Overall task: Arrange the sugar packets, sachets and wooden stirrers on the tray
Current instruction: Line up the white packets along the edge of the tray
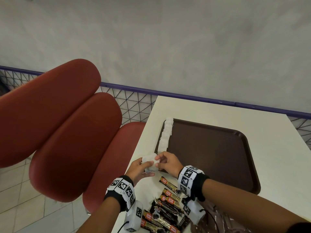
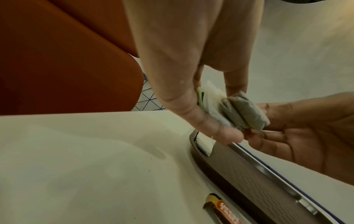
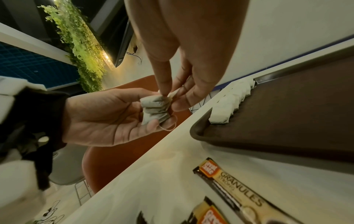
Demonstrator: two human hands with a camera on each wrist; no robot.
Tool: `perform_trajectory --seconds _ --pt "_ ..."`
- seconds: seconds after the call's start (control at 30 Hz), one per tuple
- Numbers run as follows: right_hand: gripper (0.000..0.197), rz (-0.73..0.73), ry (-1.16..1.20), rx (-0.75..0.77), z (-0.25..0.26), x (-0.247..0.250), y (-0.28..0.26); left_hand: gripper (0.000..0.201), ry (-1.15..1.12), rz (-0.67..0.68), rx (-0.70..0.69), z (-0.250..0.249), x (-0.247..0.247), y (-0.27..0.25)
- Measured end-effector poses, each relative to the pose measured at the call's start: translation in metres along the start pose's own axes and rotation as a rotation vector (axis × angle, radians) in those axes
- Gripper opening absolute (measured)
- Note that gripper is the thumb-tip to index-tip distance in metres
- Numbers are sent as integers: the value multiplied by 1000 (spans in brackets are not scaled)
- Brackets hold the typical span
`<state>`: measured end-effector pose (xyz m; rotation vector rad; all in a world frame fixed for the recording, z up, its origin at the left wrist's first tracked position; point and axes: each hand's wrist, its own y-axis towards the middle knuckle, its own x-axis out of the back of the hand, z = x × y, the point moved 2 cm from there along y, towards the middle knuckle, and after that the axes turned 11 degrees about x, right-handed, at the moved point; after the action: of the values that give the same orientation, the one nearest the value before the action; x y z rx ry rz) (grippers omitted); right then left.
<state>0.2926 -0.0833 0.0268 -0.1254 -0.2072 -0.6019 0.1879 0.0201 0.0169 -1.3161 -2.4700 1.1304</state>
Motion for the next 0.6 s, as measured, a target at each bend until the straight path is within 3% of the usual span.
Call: perform_trajectory --seconds 0.2,0.37,0.6 --pt "31 -13 34 -41 -8 2 6 8 -34 18 42 0 -3 4" --pt "24 -12 84 -93 -12 2 5 17 -14 4 21 1 0 8" --pt "29 -15 40 -101 -19 6 10 13 -39 -2 35 2 3 14"
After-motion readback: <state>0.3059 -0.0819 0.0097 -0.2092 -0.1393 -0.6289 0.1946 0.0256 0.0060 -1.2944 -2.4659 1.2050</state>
